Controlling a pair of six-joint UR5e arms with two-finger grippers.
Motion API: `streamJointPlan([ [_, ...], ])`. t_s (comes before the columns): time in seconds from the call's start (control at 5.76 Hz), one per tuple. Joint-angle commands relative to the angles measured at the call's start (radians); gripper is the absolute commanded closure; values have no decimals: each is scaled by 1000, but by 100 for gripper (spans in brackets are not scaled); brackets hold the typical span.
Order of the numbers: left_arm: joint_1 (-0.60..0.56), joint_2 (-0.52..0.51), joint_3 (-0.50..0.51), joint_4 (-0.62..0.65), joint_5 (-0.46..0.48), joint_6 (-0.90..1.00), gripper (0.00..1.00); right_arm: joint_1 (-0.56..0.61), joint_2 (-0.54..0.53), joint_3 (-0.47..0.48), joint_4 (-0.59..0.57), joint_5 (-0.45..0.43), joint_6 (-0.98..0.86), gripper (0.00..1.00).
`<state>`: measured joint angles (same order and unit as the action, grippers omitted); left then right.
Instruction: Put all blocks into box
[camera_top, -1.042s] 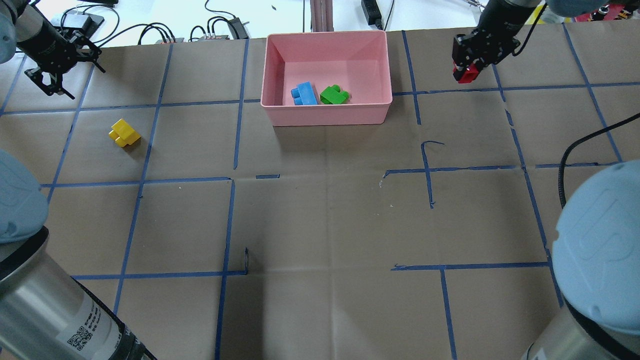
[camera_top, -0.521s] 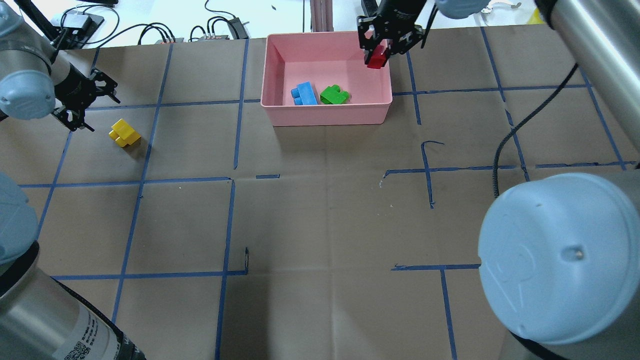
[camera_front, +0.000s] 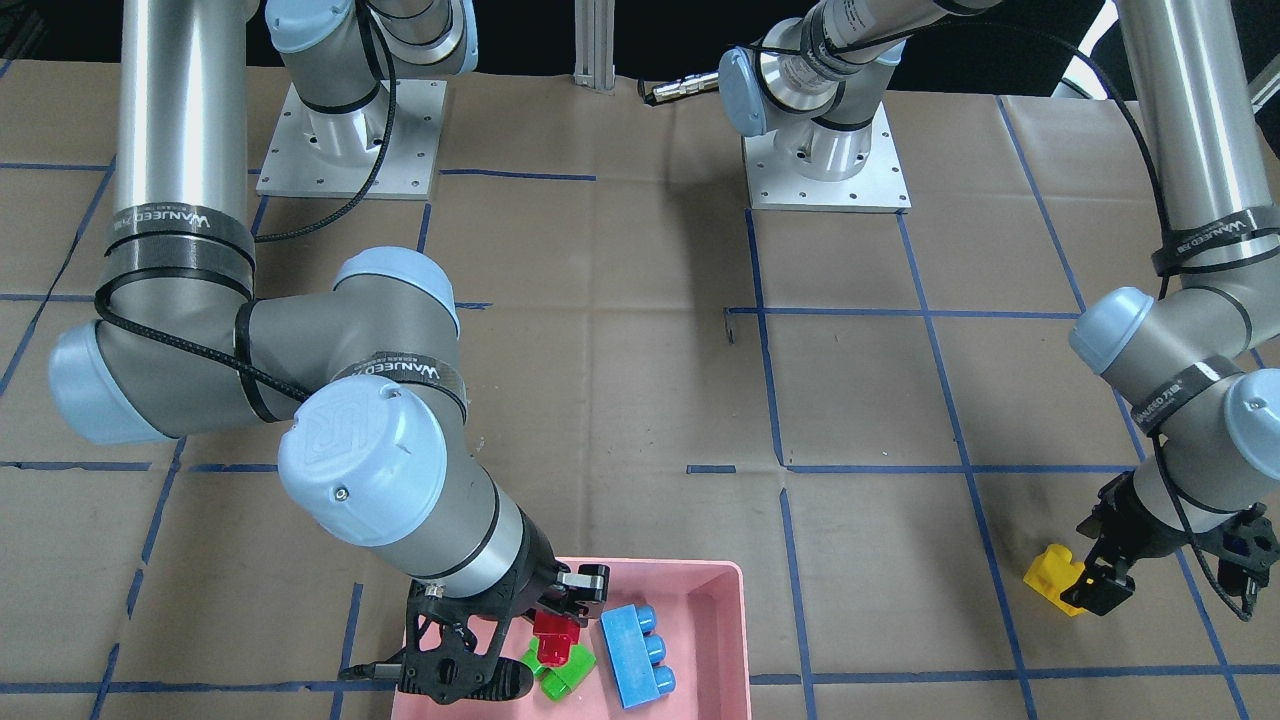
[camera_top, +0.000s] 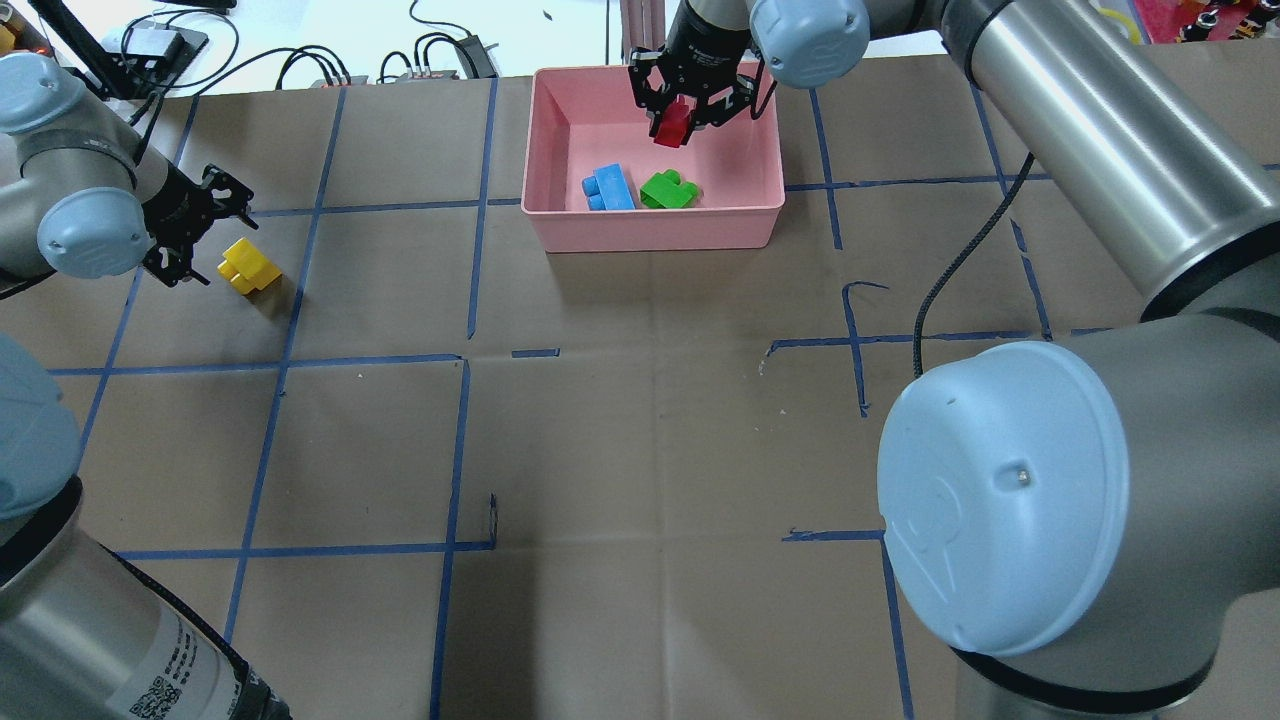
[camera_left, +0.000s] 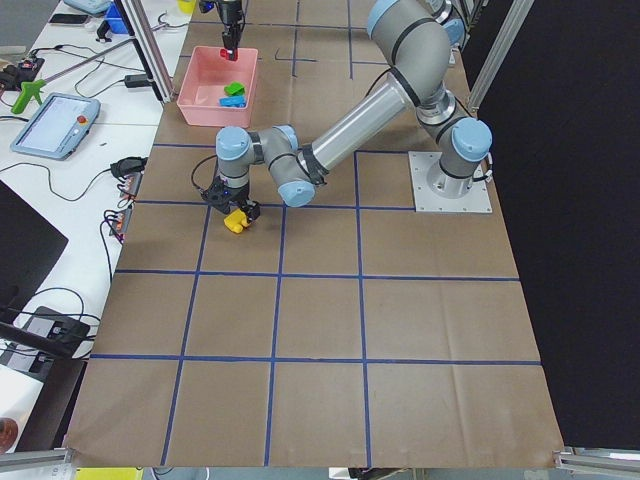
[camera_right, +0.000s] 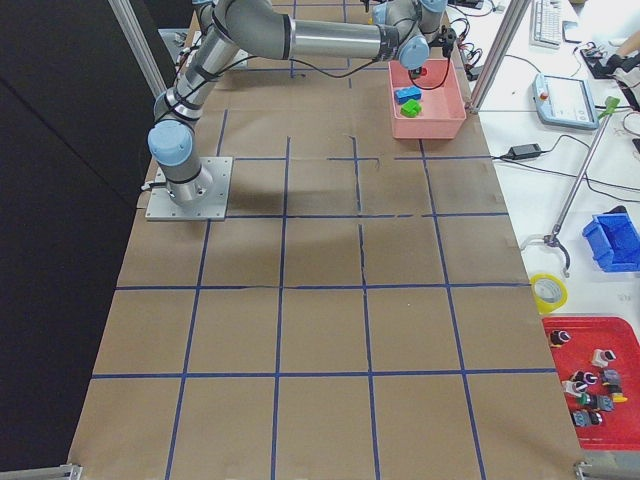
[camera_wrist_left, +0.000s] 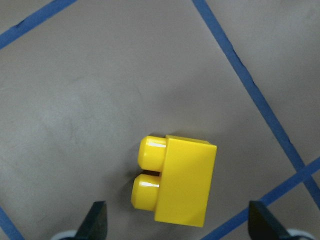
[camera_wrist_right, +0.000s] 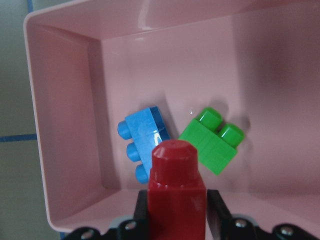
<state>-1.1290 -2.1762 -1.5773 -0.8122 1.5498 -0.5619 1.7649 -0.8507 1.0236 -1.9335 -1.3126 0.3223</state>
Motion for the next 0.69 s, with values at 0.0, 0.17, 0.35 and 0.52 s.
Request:
streamJointPlan([
  [0.0,0,-20,-4,33,-2,-4,0,-1,-1,-2,-48,-48,-72,0],
  [0.17,0,-28,-12,37,-3,-6,0,-2,-22,13,-13,-107,-127,0],
  [0.35,0,-45,-16,62,-4,-3,0,-25,-86,25,139,-144,-211,0],
  [0.52,0,-46,-23,64,-7,2,0,-66,-153,45,269,-148,-276,0],
])
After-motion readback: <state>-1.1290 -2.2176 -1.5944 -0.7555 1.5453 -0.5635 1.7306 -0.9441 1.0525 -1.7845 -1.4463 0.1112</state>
